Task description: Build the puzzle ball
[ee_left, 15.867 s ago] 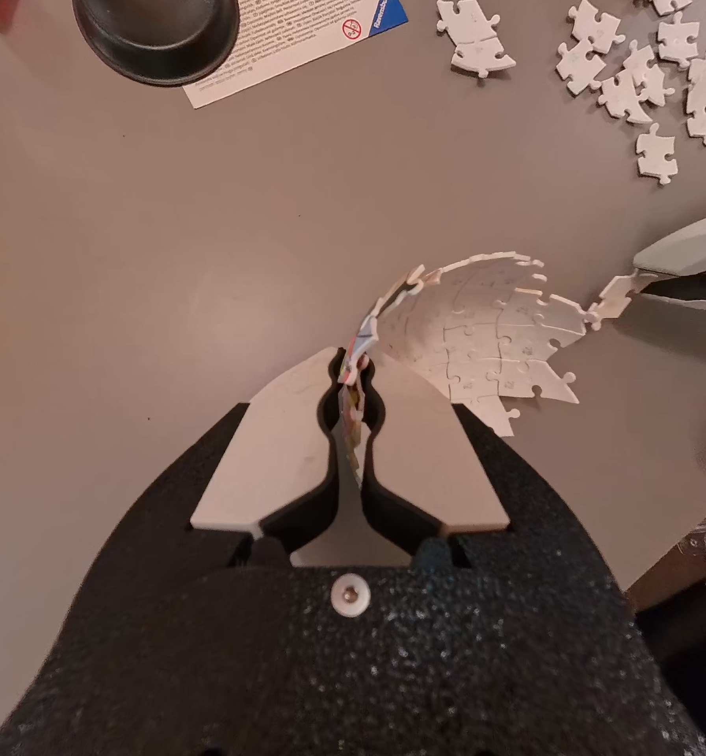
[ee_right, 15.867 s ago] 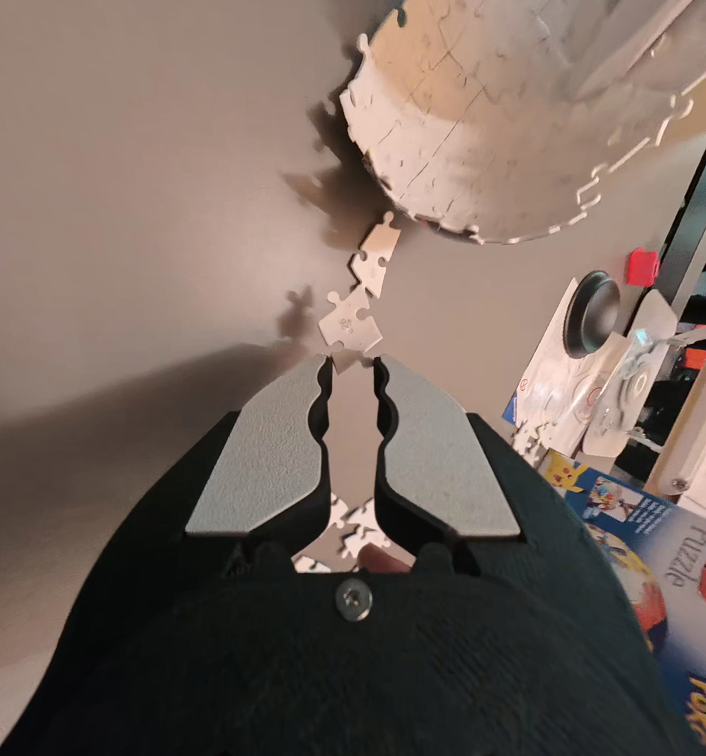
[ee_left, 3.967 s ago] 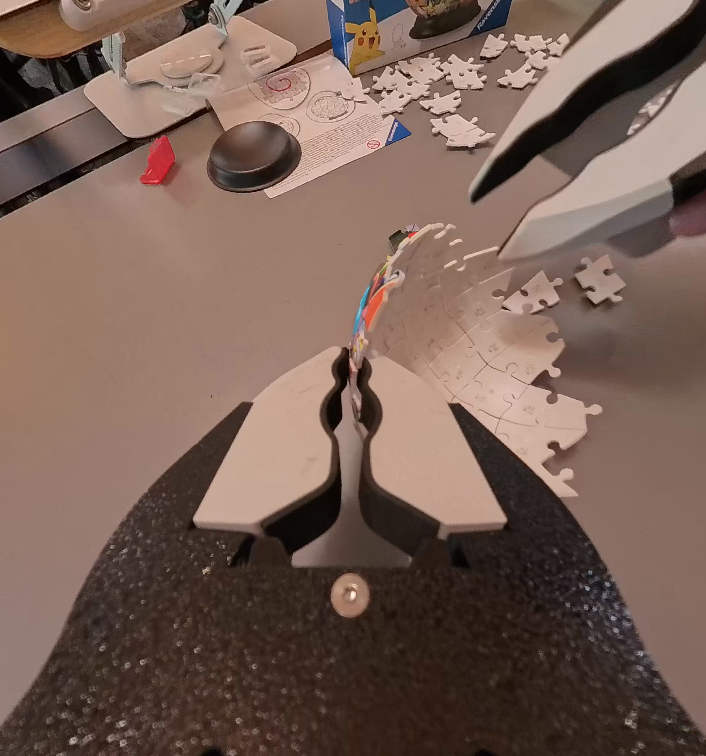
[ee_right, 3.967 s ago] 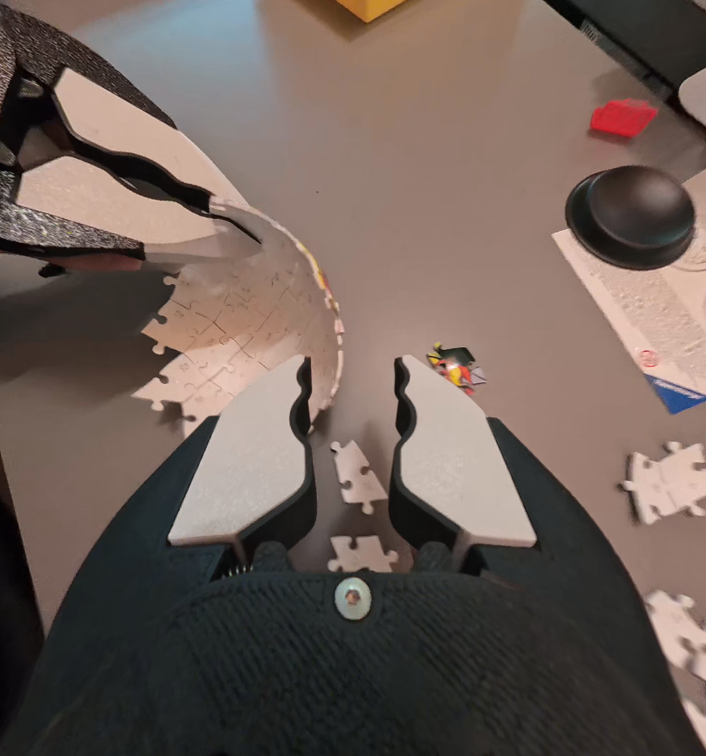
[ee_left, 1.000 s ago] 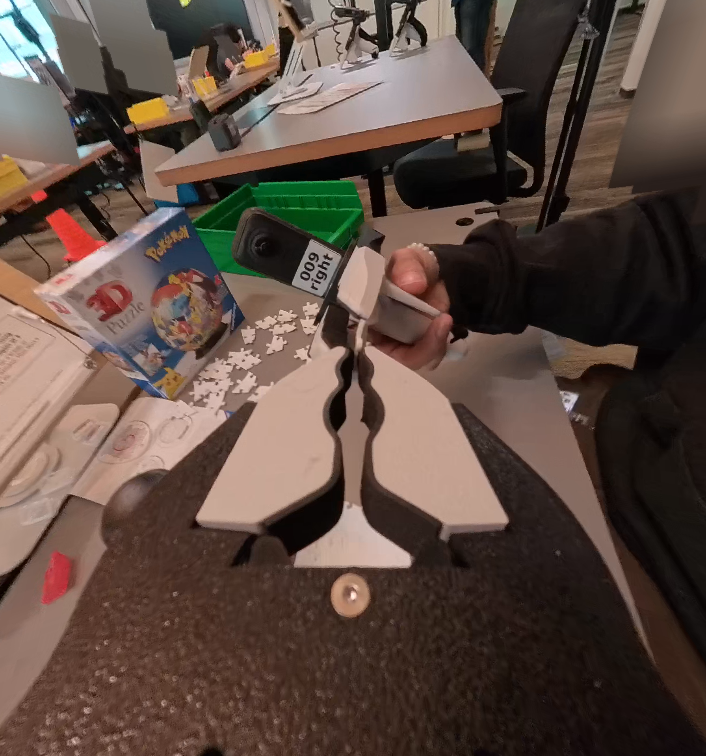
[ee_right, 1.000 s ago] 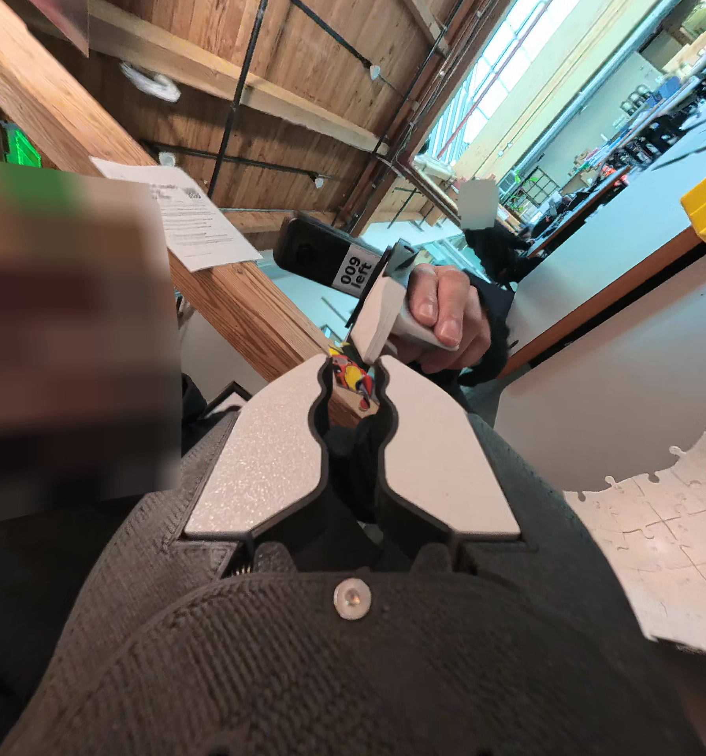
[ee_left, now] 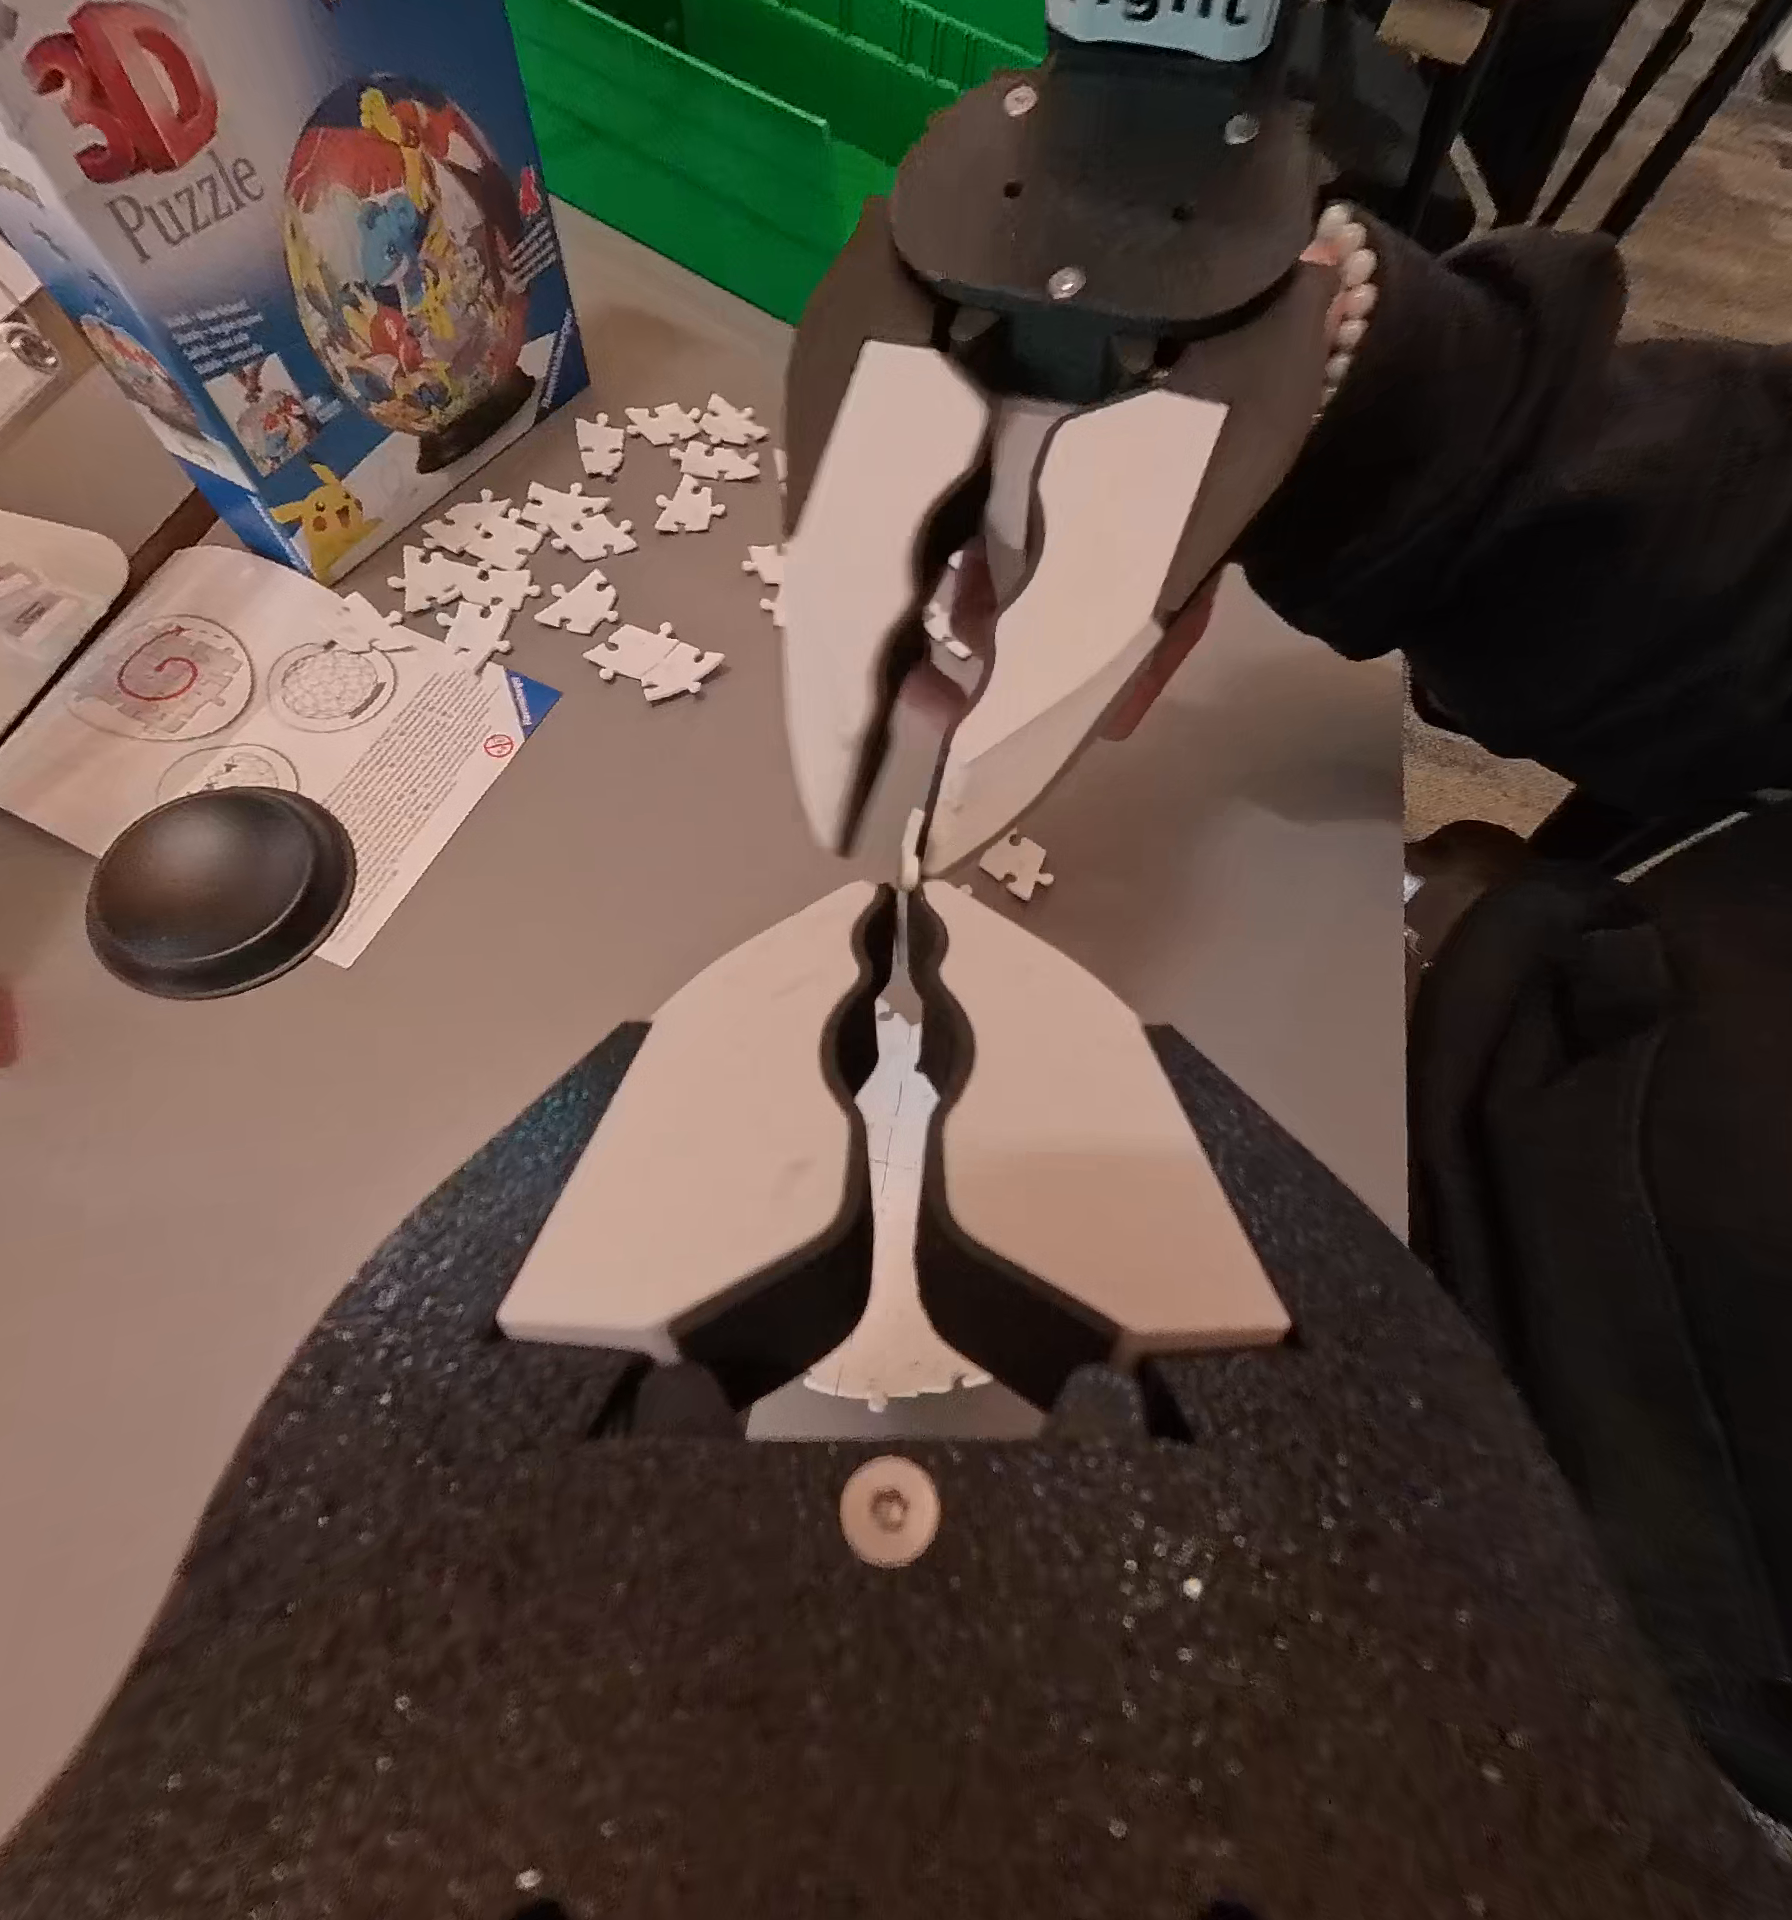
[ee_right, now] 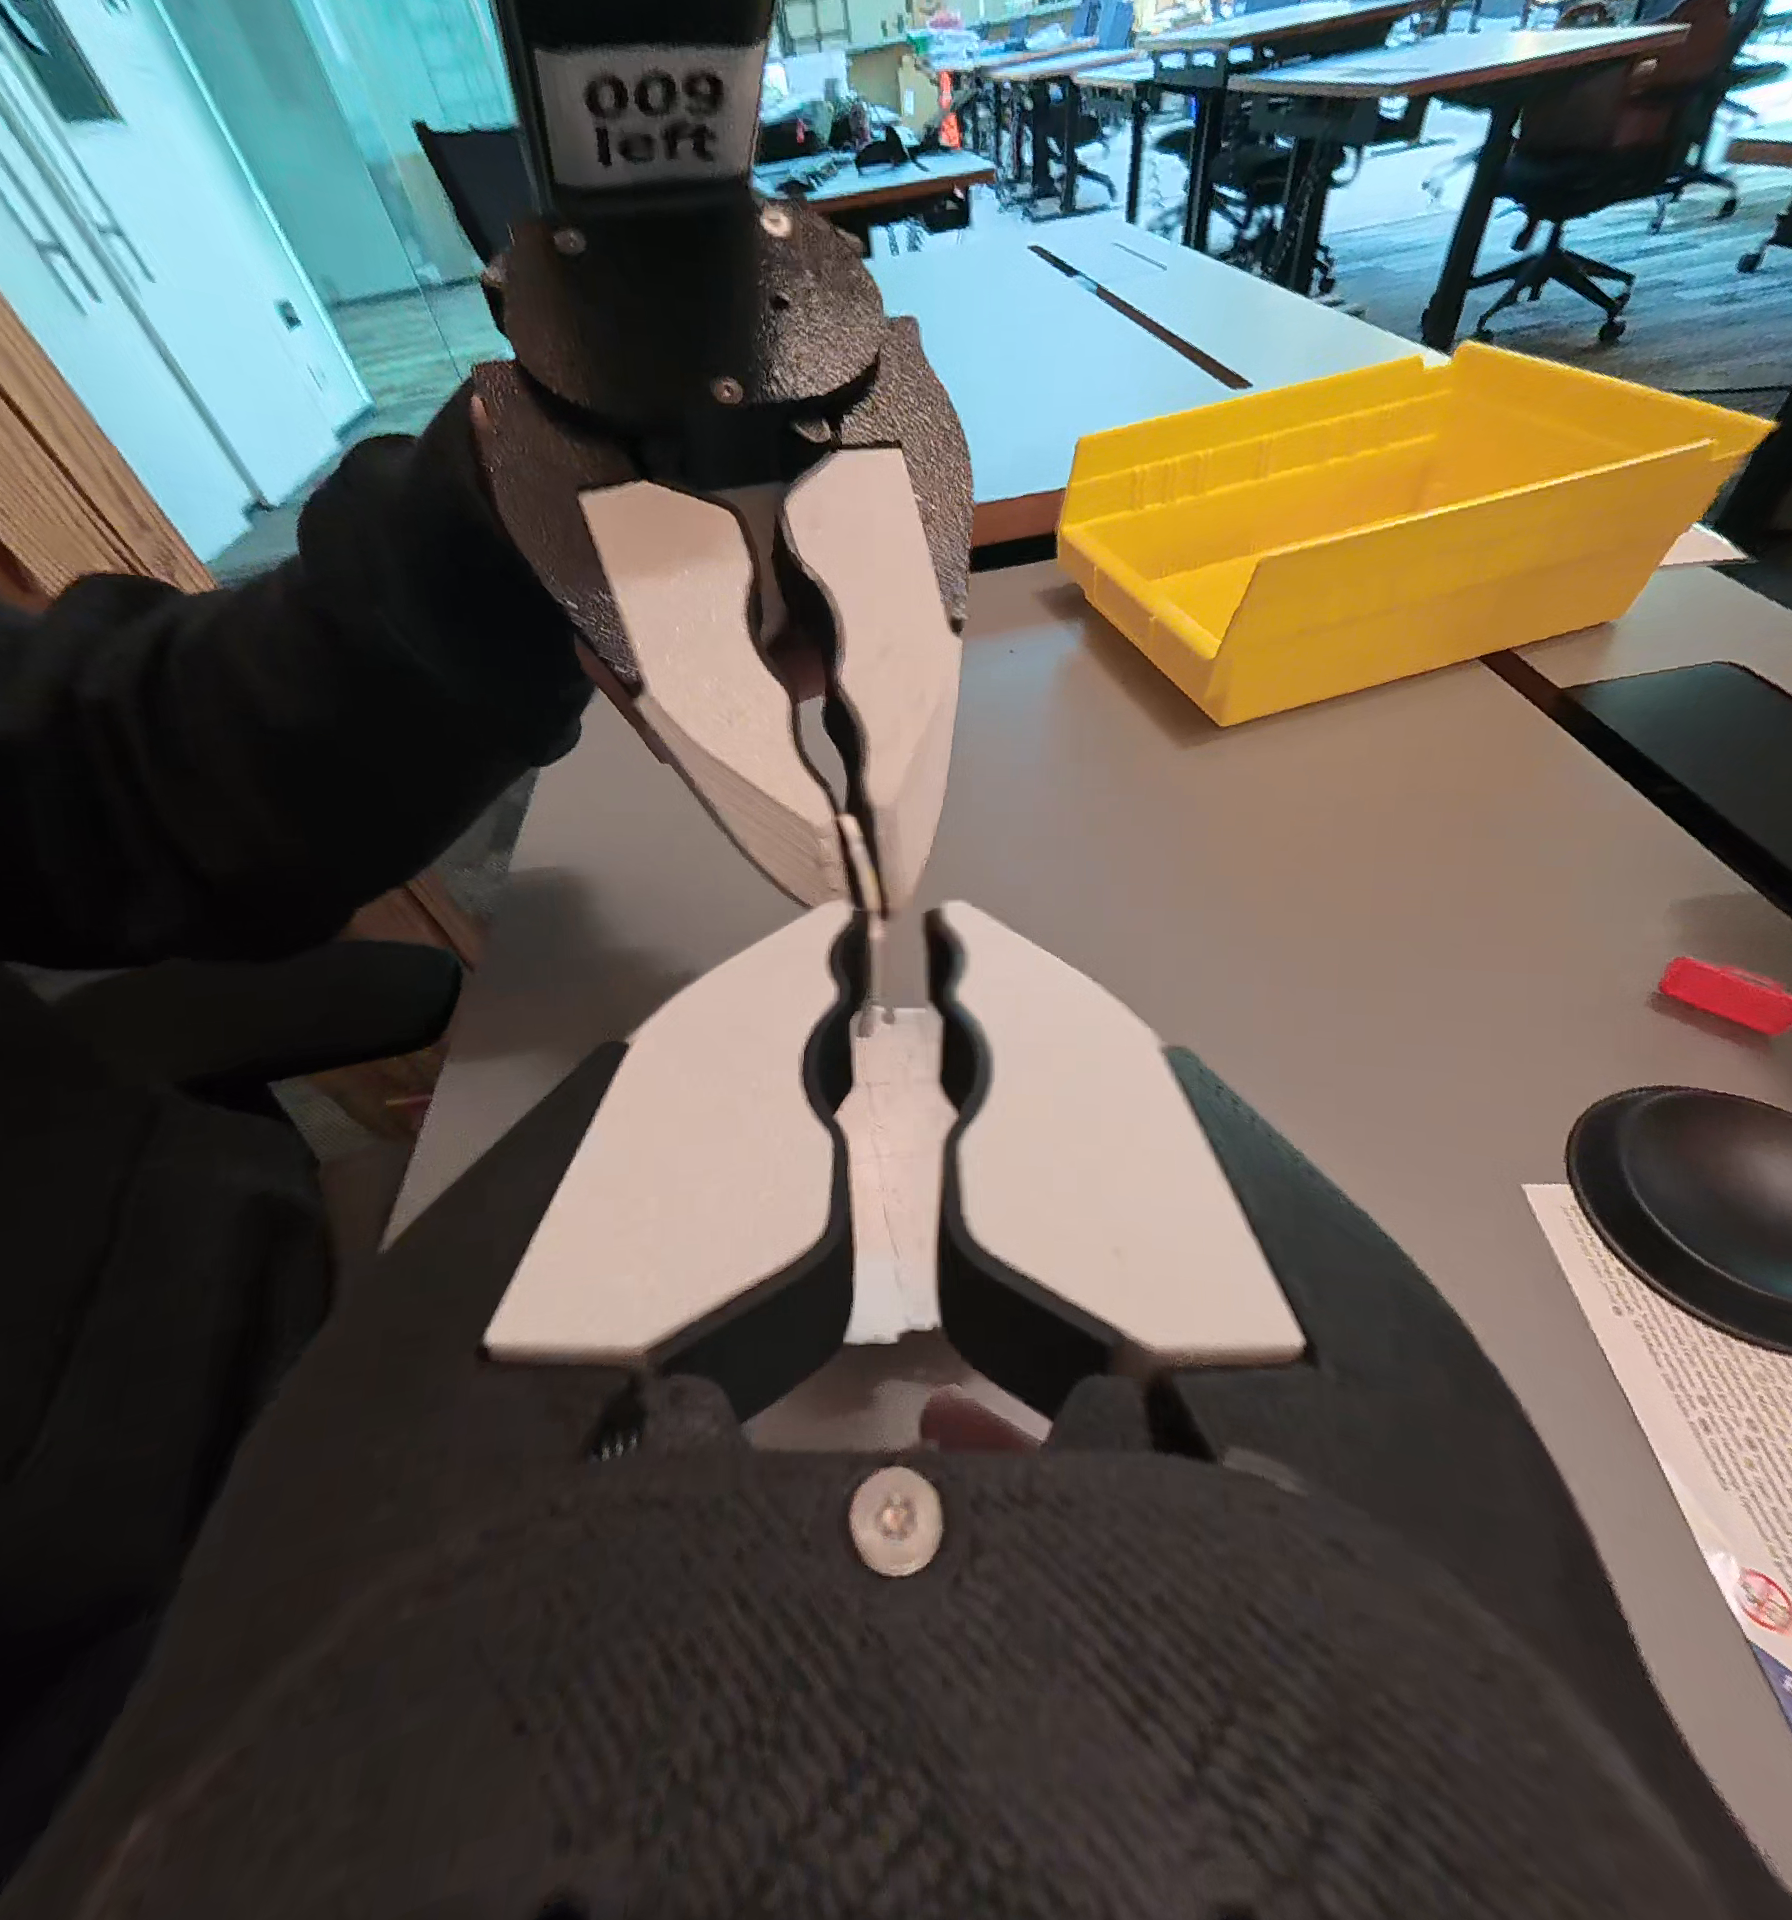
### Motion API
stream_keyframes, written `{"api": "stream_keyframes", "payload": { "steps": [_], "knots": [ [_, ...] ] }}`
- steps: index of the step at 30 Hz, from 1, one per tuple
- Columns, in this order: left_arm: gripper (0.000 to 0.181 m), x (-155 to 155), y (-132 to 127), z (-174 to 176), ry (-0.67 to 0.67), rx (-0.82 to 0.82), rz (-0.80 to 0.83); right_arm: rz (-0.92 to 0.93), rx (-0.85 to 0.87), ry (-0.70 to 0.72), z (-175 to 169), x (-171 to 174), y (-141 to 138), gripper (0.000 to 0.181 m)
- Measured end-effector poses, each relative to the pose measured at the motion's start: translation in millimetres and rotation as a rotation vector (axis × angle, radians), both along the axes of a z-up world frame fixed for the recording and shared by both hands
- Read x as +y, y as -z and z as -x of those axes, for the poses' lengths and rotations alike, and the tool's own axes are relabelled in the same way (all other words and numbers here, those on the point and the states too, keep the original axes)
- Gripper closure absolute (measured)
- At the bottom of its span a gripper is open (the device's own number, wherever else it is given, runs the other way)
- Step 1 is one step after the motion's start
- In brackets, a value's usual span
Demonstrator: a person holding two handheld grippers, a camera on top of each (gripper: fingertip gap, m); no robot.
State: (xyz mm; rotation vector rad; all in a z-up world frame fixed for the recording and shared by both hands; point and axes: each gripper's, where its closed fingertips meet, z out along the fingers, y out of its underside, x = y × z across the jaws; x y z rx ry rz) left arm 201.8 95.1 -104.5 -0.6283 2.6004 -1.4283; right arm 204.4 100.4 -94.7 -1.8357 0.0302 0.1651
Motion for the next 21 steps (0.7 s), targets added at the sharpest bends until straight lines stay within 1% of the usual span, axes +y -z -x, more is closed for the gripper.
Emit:
{"api": "stream_keyframes", "payload": {
  "steps": [1,2,3,4,8,11,13,16,17,21],
  "knots": [
    [0.179,0.0,1.3,0.6,0.01,0.002,-0.004,0.008,-0.014,0.013,-2.7,-0.1,1.9,0.163],
    [0.179,0.2,2.1,0.1,0.013,0.0,-0.004,0.012,-0.016,0.005,-2.2,-0.6,2.8,0.165],
    [0.179,0.0,2.1,-0.9,0.013,0.001,0.0,0.015,-0.005,-0.02,0.9,-0.8,3.0,0.173],
    [0.179,-0.2,2.0,-1.8,0.015,0.006,0.005,0.018,0.005,-0.038,3.1,-0.5,3.2,0.177],
    [0.179,0.7,5.2,-5.2,0.025,0.006,-0.006,0.04,-0.013,-0.034,-1.1,0.3,6.9,0.178],
    [0.179,1.8,7.3,-10.4,0.007,-0.003,-0.01,0.052,-0.032,-0.016,-6.0,1.1,9.4,0.178],
    [0.178,3.4,4.7,-16.5,-0.026,-0.029,0.014,0.02,-0.033,0.026,-12.2,2.7,6.6,0.179],
    [0.176,8.8,-1.3,-24.6,-0.09,-0.053,0.081,-0.052,0.016,0.1,-23.0,1.6,1.2,0.179],
    [0.173,10.1,-1.7,-24.4,-0.093,-0.055,0.097,-0.076,0.041,0.113,-24.9,0.5,0.3,0.179],
    [0.172,11.1,0.5,-24.1,-0.095,-0.054,0.128,-0.124,0.125,0.106,-23.2,-0.2,2.9,0.179]
  ]
}}
